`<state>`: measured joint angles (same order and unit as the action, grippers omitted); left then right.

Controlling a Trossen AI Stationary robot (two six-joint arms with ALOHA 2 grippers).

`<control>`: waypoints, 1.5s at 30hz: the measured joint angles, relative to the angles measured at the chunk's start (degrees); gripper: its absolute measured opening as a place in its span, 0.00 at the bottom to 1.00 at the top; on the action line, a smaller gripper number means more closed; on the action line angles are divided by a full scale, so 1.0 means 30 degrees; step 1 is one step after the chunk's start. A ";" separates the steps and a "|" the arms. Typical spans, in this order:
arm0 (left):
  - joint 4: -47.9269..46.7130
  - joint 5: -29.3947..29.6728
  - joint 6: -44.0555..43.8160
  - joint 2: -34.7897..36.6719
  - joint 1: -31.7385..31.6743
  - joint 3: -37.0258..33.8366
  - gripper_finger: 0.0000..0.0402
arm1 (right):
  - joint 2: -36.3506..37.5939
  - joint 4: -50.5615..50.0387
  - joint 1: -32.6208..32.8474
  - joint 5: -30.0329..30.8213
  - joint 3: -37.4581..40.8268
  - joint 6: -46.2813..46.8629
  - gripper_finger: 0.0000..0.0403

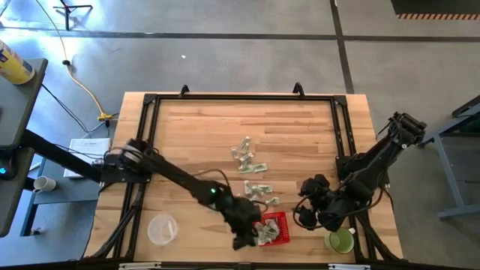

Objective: Pick and place items into bin
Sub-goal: Put the white stevia packet into the red bin

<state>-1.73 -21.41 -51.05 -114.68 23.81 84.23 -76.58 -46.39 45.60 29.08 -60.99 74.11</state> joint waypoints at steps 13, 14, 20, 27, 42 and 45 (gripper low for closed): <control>-0.6415 0.4593 0.2022 -0.2271 -0.0304 0.4598 0.36 | -0.0553 0.0835 0.0367 -0.1039 -0.0005 0.0299 0.72; -0.7912 0.4373 0.2263 -0.2225 -0.0316 0.5088 0.41 | -0.0560 0.0762 0.0394 -0.0894 0.0000 0.0296 0.72; -1.8287 0.5057 0.5537 -0.2123 -0.0552 0.8250 0.63 | -0.0546 -0.0351 0.0156 0.0007 0.0000 0.0192 0.72; -2.5643 1.0117 0.8479 -0.0673 -0.4810 0.8968 0.63 | -0.0480 -0.1981 -0.2281 0.0357 0.0000 -0.0854 0.72; -1.7887 0.4711 0.7649 0.0527 -1.3796 0.0942 0.56 | -0.0480 -0.1908 -0.5984 -0.1244 0.0000 -0.1739 0.72; -1.6033 0.4710 0.6060 0.0534 -1.3677 -0.0141 0.56 | -0.0480 -0.1903 -0.6242 -0.0656 0.0000 -0.1712 0.72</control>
<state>-49.83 -7.28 -32.87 -113.08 -17.22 83.80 -78.02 -52.10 26.87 27.12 -60.99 68.97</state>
